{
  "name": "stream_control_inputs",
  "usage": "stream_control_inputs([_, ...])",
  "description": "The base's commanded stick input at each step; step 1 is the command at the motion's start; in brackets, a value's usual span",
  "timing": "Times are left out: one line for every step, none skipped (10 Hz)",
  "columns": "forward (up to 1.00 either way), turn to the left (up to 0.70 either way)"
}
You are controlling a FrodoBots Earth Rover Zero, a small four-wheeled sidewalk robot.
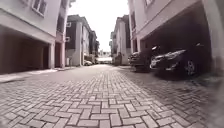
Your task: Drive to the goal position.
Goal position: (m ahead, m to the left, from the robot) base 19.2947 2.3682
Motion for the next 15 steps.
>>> stream_control_inputs([1.0, 0.0])
stream_control_inputs([1.0, 0.0])
stream_control_inputs([1.0, 0.0])
stream_control_inputs([1.0, 0.0])
stream_control_inputs([1.0, 0.0])
stream_control_inputs([1.0, 0.0])
stream_control_inputs([1.0, 0.0])
stream_control_inputs([1.0, 0.0])
stream_control_inputs([1.0, 0.0])
stream_control_inputs([1.0, 0.0])
stream_control_inputs([1.0, 0.0])
stream_control_inputs([1.0, 0.0])
stream_control_inputs([1.0, 0.0])
stream_control_inputs([1.0, 0.0])
stream_control_inputs([1.0, 0.0])
